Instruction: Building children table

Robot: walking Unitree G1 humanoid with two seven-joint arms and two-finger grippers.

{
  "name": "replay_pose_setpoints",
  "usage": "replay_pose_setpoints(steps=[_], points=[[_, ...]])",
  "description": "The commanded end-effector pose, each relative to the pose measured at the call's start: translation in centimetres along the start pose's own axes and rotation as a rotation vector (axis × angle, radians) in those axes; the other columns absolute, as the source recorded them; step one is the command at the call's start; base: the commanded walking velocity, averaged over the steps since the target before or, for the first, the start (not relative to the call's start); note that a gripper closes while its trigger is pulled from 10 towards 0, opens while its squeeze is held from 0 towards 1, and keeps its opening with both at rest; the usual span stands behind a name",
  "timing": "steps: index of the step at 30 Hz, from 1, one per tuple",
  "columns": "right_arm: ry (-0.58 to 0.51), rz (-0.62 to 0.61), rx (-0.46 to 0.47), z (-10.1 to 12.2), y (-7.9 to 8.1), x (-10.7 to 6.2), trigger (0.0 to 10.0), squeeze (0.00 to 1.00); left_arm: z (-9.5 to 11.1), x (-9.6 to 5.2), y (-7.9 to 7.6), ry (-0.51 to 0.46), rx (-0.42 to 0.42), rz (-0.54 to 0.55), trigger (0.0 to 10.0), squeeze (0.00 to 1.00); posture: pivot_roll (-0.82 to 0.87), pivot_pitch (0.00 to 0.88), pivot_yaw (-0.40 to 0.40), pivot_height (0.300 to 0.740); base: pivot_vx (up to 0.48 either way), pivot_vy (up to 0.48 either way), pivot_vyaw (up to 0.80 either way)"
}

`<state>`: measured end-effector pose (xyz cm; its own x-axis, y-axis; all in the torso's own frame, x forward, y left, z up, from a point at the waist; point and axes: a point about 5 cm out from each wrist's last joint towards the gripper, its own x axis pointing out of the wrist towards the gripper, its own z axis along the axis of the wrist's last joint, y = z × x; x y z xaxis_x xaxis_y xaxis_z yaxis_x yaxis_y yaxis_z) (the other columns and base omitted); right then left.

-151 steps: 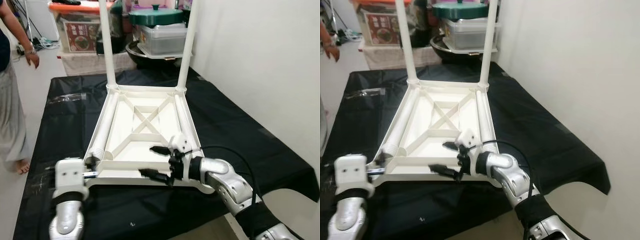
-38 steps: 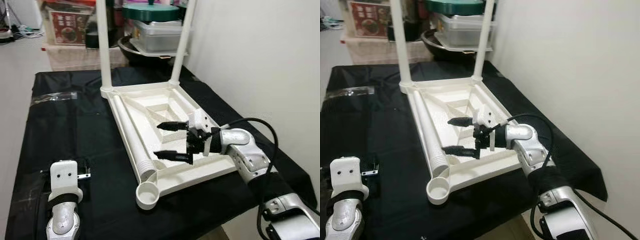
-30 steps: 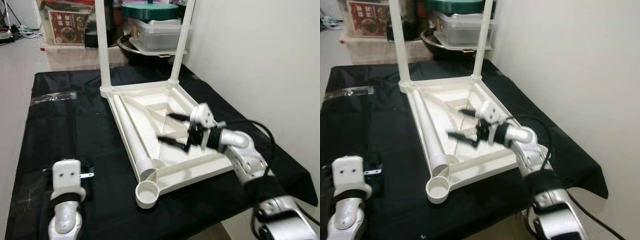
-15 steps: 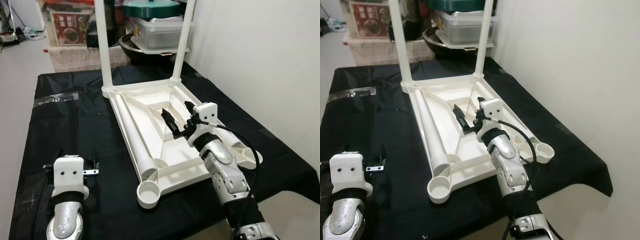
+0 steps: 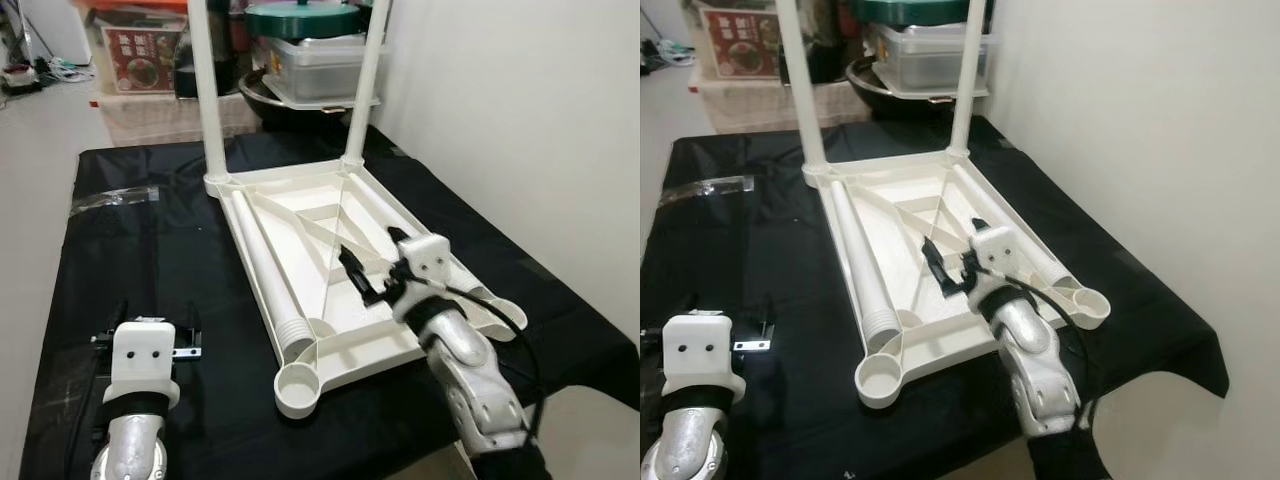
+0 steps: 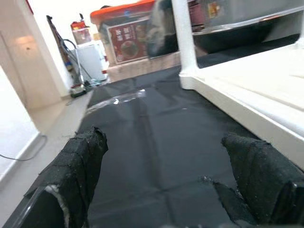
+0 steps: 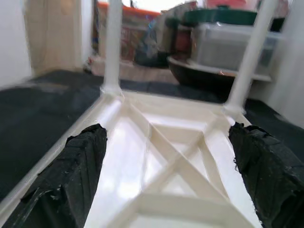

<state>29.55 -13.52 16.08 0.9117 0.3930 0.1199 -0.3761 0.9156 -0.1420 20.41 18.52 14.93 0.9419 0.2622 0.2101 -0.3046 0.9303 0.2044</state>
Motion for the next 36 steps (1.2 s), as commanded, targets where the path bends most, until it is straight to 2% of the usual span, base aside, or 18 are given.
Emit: replay_pose_setpoints(steps=[1,2,8,15,24,34,36], points=[[0.109,0.007,-0.057,-1.4,0.0,-1.1,10.0,0.0,-0.4,-0.2,0.3,0.028,0.034,0.005,10.0,0.0,0.03,0.0,-0.074,0.74,0.0,0.0,0.0],[0.148,0.012,-0.1,-1.9,0.1,-1.8,10.0,0.0,-0.6,-0.3,0.3,0.041,0.038,0.002,10.0,0.0,0.02,0.0,-0.08,0.74,0.0,0.0,0.0],[0.229,-0.048,-0.136,-2.4,-0.3,-3.2,10.0,0.0,-1.0,-0.5,0.2,0.072,0.061,-0.022,10.0,0.0,0.01,0.0,-0.064,0.74,0.0,0.0,0.0],[0.225,-0.058,-0.132,-2.2,-0.2,-3.1,10.0,0.0,-1.1,-0.5,0.0,0.078,0.063,-0.037,10.0,0.0,0.0,0.0,-0.053,0.74,0.0,0.0,0.0],[0.235,0.009,-0.137,-1.9,0.7,-2.9,10.0,0.0,-1.1,-0.7,-0.1,0.083,0.067,-0.041,10.0,0.0,0.01,0.0,-0.066,0.74,0.0,0.0,0.0],[0.303,-0.029,-0.108,-1.8,0.4,-4.3,10.0,0.0,-1.2,-1.0,-0.4,0.086,0.08,-0.065,10.0,0.0,-0.01,0.0,-0.062,0.74,0.0,0.0,0.0],[0.354,-0.095,-0.074,-2.0,-0.1,-5.0,10.0,0.0,-1.3,-1.0,-0.5,0.086,0.082,-0.07,10.0,0.0,-0.01,0.0,-0.056,0.74,0.0,0.0,0.0]])
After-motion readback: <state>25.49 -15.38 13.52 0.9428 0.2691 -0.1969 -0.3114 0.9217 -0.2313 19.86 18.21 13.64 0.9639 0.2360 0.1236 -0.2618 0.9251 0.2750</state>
